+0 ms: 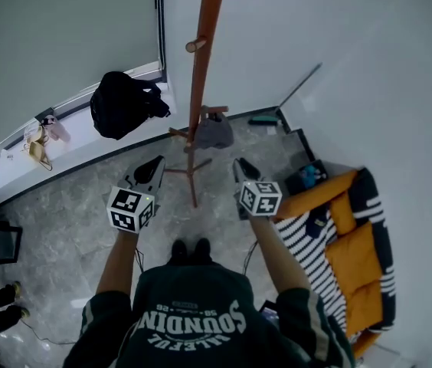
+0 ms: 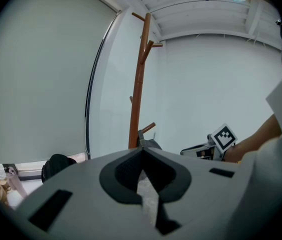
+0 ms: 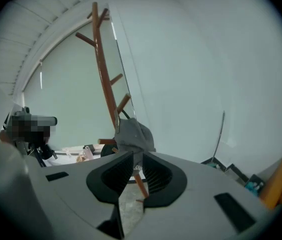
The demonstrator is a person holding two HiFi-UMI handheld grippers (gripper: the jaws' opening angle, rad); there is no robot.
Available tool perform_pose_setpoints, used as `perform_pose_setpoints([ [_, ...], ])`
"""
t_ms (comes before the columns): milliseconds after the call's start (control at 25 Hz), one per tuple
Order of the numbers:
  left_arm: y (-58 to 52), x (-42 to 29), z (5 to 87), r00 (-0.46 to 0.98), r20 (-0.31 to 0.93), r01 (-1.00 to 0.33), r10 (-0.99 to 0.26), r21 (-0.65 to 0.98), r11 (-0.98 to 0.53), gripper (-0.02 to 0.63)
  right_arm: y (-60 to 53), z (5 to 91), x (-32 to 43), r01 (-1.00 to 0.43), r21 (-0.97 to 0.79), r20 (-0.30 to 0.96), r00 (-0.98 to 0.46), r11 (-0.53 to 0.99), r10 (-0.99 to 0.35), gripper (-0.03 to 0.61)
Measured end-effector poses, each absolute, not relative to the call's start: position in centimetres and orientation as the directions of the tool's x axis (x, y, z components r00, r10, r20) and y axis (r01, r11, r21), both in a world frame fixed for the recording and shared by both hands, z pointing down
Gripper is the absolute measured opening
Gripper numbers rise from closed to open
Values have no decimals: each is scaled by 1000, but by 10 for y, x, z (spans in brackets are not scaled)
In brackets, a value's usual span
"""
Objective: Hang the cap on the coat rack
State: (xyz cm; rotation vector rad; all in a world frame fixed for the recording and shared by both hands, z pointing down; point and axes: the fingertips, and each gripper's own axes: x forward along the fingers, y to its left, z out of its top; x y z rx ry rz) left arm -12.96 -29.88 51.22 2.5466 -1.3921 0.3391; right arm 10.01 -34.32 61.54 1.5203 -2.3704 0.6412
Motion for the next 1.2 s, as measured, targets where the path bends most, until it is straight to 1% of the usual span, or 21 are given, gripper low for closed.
perform_pose_setpoints([
  [160,-298,-115,506,549,289,-829,-784,75,-553,0,-334,558,99,-907,-127,329,-421,402,-846,14],
  [240,-297,-108,504,563,282,-820,-777,73,-568,0,-329,532,99,-903,-93,266,-429,421,-863,5],
  [360,-296,-97,499,581,273,-807,-767,68,-587,0,-319,503,101,-901,-71,198,-434,428,-879,0],
  [600,-297,-77,490,613,256,-781,-747,56,-622,0,-300,466,101,-900,-39,128,-436,435,-891,0],
  [840,-296,-64,486,634,247,-764,-733,55,-643,0,-291,457,105,-901,-11,89,-433,434,-897,-2],
  [1200,-296,-58,486,643,247,-756,-725,54,-652,0,-288,468,109,-903,-17,111,-429,430,-896,-2],
])
